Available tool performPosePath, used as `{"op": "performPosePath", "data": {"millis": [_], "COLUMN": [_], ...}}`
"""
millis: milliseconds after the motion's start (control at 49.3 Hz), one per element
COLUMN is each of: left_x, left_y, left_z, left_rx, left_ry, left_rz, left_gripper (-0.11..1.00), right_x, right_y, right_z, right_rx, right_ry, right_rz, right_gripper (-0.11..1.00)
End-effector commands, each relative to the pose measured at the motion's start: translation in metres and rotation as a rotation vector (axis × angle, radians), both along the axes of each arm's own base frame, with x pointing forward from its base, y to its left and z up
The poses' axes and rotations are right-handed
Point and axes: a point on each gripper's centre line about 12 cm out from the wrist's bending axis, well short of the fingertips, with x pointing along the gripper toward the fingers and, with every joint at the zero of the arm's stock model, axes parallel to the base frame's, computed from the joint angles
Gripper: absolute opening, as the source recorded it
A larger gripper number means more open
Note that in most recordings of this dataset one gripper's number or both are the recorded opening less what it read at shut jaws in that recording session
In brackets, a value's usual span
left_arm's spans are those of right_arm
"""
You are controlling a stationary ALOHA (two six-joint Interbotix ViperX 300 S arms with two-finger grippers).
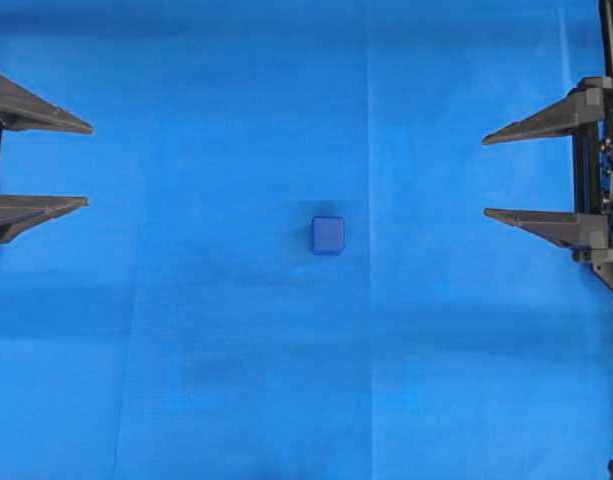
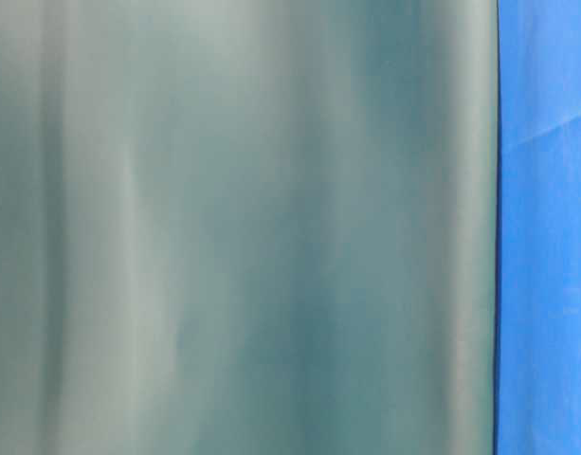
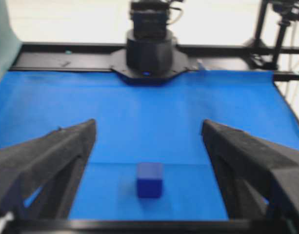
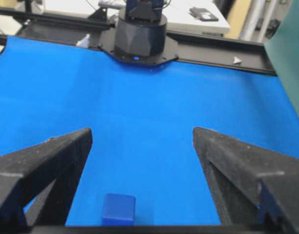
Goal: Handover the blue block to the right arm after grasping it with the left arm, then place it in the designated position.
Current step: 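Open the left gripper and move it toward the blue cube, then lower the open left gripper over the blue cube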
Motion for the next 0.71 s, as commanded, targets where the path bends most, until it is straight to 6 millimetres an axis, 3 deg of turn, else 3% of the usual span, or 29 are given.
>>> {"op": "performPosePath", "data": {"millis": [0,324,689], "left_x": [0.006,0.046,0.121], "left_y": [0.0,0.0,0.003], "left_z": [0.006,0.004,0.003], "left_rx": [0.0,-0.002,-0.001], "left_ry": [-0.023,-0.018,0.026], "left_rz": [0.001,0.001,0.008], "left_gripper": [0.92,0.92,0.92], "right_x": [0.004,0.005,0.005], "right_y": [-0.001,-0.002,-0.004], "right_z": [0.012,0.012,0.012], "right_rx": [0.003,0.004,-0.001], "right_ry": [-0.038,-0.041,-0.044], "right_rz": [-0.004,-0.012,-0.017], "right_gripper": [0.97,0.97,0.97]}}
